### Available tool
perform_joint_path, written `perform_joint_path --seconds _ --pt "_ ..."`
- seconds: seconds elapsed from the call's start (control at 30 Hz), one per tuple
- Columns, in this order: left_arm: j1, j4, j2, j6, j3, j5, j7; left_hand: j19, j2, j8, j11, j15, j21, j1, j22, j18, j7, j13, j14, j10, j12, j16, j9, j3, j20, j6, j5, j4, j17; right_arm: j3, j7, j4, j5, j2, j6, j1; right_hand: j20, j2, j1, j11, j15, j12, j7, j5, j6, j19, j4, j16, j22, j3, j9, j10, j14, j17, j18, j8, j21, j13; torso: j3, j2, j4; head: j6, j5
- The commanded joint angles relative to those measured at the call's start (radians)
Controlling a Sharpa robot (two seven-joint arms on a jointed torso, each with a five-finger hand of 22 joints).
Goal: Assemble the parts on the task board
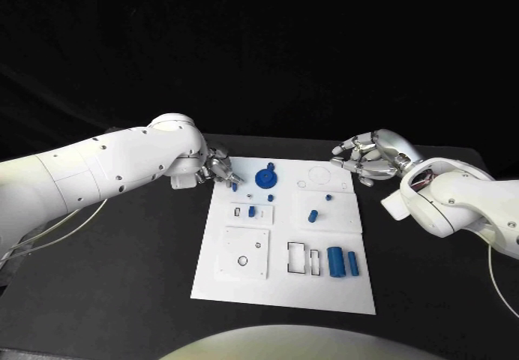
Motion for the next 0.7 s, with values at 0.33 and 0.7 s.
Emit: perform_joint_path --seconds 0.33,0.7 --pt "-0.001 -0.006 0.007 0.015 0.0 0.018 0.006 0.004 0.035 0.005 -0.006 0.002 0.0 0.08 0.005 -0.005 -0.002 -0.002 0.078 -0.004 0.011 0.006 -0.007 0.036 0.006 0.006 0.003 -0.009 0.157 0.0 0.007 0.001 -0.004 0.001 0.016 -0.001 0.0 0.002 -0.01 -0.002 0.003 -0.004 -0.002 0.006 -0.007 -0.006 -0.002 -0.008 -0.002 -0.003 -0.001 -0.004 -0.006 0.0 0.017 0.005 -0.006 -0.001 0.0001 0.0 -0.0001 -0.006 0.001" --pt "-0.005 -0.017 0.015 0.013 0.0 0.023 0.006 0.004 0.037 0.005 -0.006 0.002 0.0 0.088 0.006 -0.005 -0.002 -0.003 0.078 -0.004 0.011 0.006 -0.007 0.04 0.006 0.006 0.003 -0.009 0.157 0.0 0.007 0.001 -0.004 0.0 0.019 -0.001 0.0 0.002 -0.01 -0.002 0.003 -0.004 -0.002 0.006 -0.007 -0.006 -0.002 -0.008 -0.002 -0.003 -0.001 -0.004 -0.006 0.0 0.017 0.005 -0.006 -0.001 -0.0002 0.0 -0.0006 -0.007 0.0"
